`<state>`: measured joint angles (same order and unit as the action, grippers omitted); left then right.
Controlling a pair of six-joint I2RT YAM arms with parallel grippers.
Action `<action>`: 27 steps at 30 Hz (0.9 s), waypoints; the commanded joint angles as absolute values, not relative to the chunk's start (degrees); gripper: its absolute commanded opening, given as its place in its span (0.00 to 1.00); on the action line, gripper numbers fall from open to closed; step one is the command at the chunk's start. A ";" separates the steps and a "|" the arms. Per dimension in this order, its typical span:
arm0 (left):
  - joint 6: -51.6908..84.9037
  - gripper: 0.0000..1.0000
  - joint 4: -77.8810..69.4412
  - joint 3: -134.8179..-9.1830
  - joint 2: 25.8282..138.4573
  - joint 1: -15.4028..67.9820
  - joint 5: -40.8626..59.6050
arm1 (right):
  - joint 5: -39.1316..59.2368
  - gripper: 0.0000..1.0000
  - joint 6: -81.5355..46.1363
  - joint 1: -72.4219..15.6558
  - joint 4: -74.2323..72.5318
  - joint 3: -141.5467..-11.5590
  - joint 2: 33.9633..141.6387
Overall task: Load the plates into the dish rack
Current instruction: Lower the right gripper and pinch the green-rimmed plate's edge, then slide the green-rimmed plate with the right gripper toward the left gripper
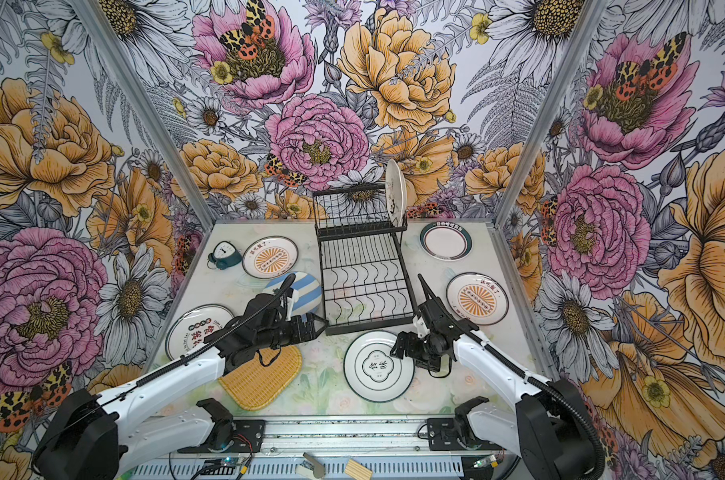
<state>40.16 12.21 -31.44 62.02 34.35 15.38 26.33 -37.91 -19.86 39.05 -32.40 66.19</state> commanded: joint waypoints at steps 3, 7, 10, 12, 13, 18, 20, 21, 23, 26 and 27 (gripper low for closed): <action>39.66 0.99 12.79 -32.34 61.69 34.67 14.28 | 31.53 0.80 -29.43 -16.08 33.08 -30.48 66.29; 39.29 0.99 12.79 -32.68 62.29 34.72 14.49 | 35.84 0.75 -28.98 -13.59 29.53 -29.80 68.63; 39.02 0.99 12.74 -33.06 62.80 34.72 14.46 | 37.15 0.73 -29.87 -13.01 27.37 -29.04 70.58; 38.84 0.99 12.74 -33.30 62.95 34.72 14.45 | 37.87 0.71 -30.54 -13.00 26.05 -28.42 71.65; 38.81 0.99 12.74 -33.40 63.00 34.71 14.45 | 38.09 0.70 -31.12 -13.01 25.45 -27.94 72.02; 38.76 0.99 12.30 -33.35 63.23 34.67 14.49 | 38.37 0.64 -32.84 -13.14 22.60 -25.83 72.31; 38.76 0.99 11.91 -33.31 63.36 34.71 14.57 | 38.19 0.61 -33.13 -13.56 21.98 -25.28 72.57; 38.67 0.99 11.83 -33.23 63.53 34.72 14.74 | 38.21 0.60 -33.10 -13.91 21.81 -25.20 72.82; 38.41 0.99 11.65 -33.22 63.84 34.63 14.97 | 37.95 0.57 -33.01 -14.80 21.62 -25.29 73.50; 38.32 0.99 11.34 -33.09 64.01 34.58 15.29 | 37.61 0.52 -32.79 -16.45 21.67 -25.86 74.55; 38.32 0.99 11.26 -33.00 64.03 34.59 15.39 | 37.58 0.50 -32.62 -16.99 21.63 -26.04 74.99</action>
<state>39.92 12.38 -31.92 63.75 34.35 15.42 38.39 -32.69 -15.68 22.33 -26.24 73.58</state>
